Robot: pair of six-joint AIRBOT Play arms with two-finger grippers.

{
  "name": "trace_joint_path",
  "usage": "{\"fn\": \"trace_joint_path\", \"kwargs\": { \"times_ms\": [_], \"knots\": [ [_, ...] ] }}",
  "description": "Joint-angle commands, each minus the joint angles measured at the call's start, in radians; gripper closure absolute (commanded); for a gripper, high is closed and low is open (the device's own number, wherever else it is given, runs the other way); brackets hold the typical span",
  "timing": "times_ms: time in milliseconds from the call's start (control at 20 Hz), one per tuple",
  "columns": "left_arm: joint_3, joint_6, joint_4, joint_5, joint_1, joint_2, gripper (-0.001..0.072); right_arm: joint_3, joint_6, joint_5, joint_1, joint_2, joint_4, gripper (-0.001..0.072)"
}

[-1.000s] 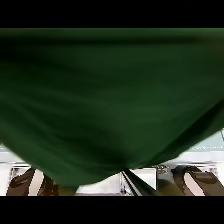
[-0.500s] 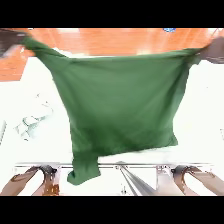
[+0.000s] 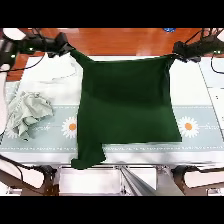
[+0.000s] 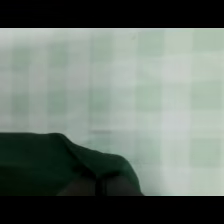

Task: Fold the shirts.

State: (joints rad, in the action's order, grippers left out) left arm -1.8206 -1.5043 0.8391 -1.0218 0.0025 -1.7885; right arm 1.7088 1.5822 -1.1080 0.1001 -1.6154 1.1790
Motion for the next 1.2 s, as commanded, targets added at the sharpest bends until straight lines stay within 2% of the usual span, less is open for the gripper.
{"fn": "trace_joint_path", "kwargs": {
  "times_ms": [0, 50, 250, 350, 450, 650, 700, 750, 850, 950, 1150],
  "knots": [
    [-0.110, -0.097, 0.093, -0.107, -0.035, -0.128, 0.0363, 0.024, 0.063, 0.069, 0.042, -0.098, -0.071, 0.0358],
    [-0.110, -0.083, 0.102, -0.156, -0.036, -0.132, 0.0204, 0.024, 0.030, 0.050, 0.059, -0.106, -0.108, 0.0300],
    [-0.108, -0.046, 0.264, -0.508, 0.056, -0.101, 0.0199, 0.033, -0.050, -0.195, 0.225, -0.064, -0.105, 0.0302],
    [-0.027, -0.033, 0.346, -0.592, 0.105, -0.026, 0.0199, -0.003, -0.058, -0.336, 0.346, -0.017, -0.013, 0.0302],
    [0.195, -0.025, 0.357, -0.526, 0.143, 0.118, 0.0199, -0.183, -0.057, -0.338, 0.455, 0.083, 0.029, 0.0303],
    [0.798, 0.026, 0.340, -0.349, 0.183, 0.409, 0.0201, -0.729, -0.161, -0.112, 0.573, 0.321, -0.097, 0.0303],
    [0.917, 0.029, 0.291, -0.332, 0.203, 0.456, 0.0200, -0.813, -0.190, -0.094, 0.583, 0.349, -0.125, 0.0303],
    [1.028, 0.068, 0.207, -0.327, 0.220, 0.496, 0.0201, -0.875, -0.223, -0.092, 0.584, 0.368, -0.138, 0.0303],
    [1.185, 0.155, 0.055, -0.303, 0.229, 0.547, 0.0200, -0.940, -0.264, -0.112, 0.584, 0.386, -0.160, 0.0303],
    [1.277, 0.169, -0.023, -0.273, 0.216, 0.553, 0.0200, -0.957, -0.293, -0.126, 0.584, 0.400, -0.177, 0.0303],
    [1.349, 0.169, -0.028, -0.208, 0.121, 0.547, 0.0200, -0.957, -0.306, -0.127, 0.584, 0.423, -0.220, 0.0303]
  ]
}}
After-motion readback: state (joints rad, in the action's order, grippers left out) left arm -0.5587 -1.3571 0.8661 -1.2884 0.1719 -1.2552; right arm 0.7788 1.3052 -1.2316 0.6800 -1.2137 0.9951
